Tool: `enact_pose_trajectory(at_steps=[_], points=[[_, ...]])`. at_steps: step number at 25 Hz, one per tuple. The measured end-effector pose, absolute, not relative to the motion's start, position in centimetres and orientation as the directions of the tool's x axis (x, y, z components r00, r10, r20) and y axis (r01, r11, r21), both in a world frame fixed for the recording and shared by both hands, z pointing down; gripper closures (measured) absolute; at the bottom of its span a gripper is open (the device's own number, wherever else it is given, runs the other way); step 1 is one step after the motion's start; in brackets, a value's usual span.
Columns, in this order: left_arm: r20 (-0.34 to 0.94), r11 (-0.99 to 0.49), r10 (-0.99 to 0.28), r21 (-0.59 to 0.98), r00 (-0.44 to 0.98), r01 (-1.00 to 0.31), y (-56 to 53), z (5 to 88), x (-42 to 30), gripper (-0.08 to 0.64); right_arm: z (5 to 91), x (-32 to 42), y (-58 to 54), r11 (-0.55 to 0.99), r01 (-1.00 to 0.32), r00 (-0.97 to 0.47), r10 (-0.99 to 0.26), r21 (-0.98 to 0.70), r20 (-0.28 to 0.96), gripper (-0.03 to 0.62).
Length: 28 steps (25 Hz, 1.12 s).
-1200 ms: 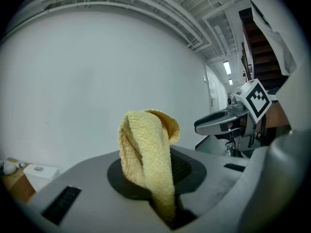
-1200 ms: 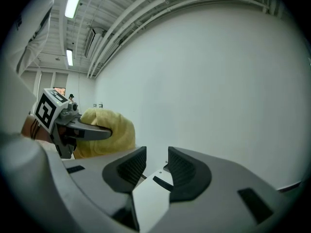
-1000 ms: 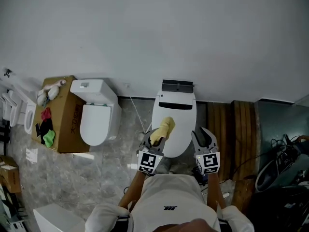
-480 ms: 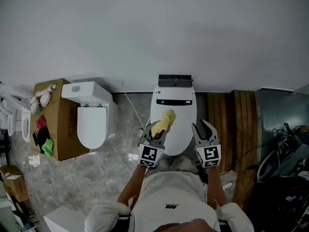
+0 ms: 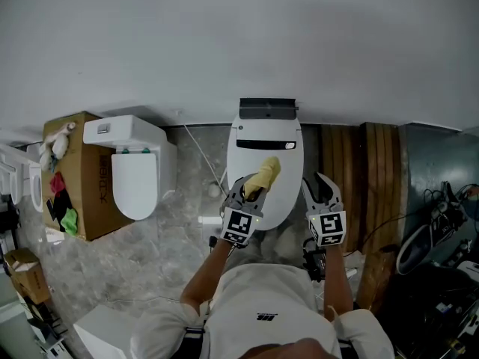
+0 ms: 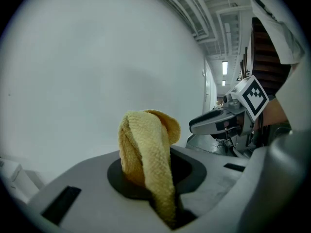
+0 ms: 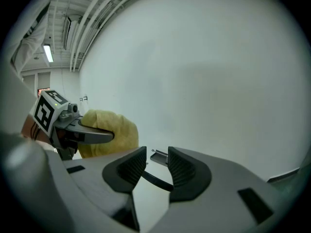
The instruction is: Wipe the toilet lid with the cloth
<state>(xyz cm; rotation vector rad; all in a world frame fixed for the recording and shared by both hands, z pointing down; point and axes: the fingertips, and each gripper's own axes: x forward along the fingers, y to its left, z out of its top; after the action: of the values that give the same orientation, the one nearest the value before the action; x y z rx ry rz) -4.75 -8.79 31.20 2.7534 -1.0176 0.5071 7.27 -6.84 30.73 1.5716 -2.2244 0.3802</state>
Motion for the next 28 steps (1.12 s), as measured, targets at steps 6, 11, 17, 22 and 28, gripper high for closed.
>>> enact_pose_trajectory(at_steps=[6, 11, 17, 22, 28], points=[[0.407, -0.746, -0.589, 0.058, 0.698, -0.663, -11.1, 35.7, -0.6, 0.480, 35.5, 10.2, -9.4, 0.363, -0.931, -0.330, -0.801, -0.033, 0.500, 0.439], [0.446, -0.729, -0.579, 0.091, 0.682, -0.679, -12.4, 40.1, 2.1, 0.480, 39.0, 12.8, -11.4, 0.388, -0.920, -0.358, -0.770, -0.057, 0.529, 0.439], [0.483, -0.733, -0.549, 0.113, 0.682, -0.671, -13.7, 44.7, 4.7, 0.480, 43.7, 15.2, -12.9, 0.411, -0.909, -0.377, -0.735, -0.072, 0.563, 0.442], [0.516, -0.732, -0.517, 0.145, 0.682, -0.665, -14.1, 49.0, 6.9, 0.480, 48.2, 16.2, -13.6, 0.432, -0.897, -0.397, -0.703, -0.088, 0.591, 0.446], [0.549, -0.744, -0.472, 0.171, 0.690, -0.646, -14.4, 53.9, 9.4, 0.480, 52.4, 17.0, -14.5, 0.456, -0.884, -0.418, -0.675, -0.101, 0.608, 0.446]])
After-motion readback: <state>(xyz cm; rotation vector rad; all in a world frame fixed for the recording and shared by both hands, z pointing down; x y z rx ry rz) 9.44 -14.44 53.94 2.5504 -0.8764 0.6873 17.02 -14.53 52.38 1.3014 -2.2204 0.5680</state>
